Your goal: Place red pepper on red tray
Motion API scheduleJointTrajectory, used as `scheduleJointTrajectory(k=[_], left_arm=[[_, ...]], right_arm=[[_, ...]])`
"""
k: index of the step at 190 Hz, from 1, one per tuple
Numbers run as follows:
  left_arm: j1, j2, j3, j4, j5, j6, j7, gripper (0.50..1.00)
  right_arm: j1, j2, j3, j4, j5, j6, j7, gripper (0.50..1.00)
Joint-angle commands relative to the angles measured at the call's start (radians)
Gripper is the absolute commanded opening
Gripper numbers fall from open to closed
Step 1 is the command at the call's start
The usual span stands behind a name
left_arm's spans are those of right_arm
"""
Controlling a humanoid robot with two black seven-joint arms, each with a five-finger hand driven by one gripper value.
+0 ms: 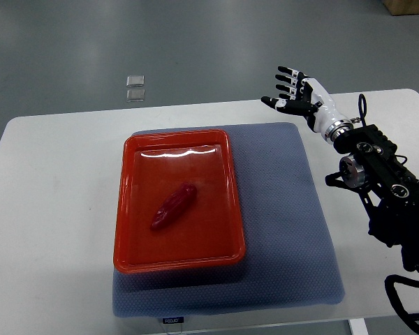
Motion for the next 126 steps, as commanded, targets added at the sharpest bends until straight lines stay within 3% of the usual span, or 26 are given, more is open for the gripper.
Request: scheduleJointTrajectory(k=[1, 90, 126], left_arm=[[0.0, 0.0, 0.0, 0.0, 0.0, 0.0, 0.0, 1.0], [0.0, 0.0, 0.0, 0.0, 0.0, 0.0, 0.0, 1.0], [0.0, 0.0, 0.001, 0.0, 0.0, 0.0, 0.0, 1.0]], right_arm=[[-0.015, 0.003, 0.011, -0.001, -0.004, 0.0, 0.0, 0.897], [-0.05, 0.014, 0.005, -0.001, 0.186, -0.233, 0.06, 0.913], [-0.078, 0.015, -0.005, 0.0, 0.188, -0.253, 0.068, 0.913]])
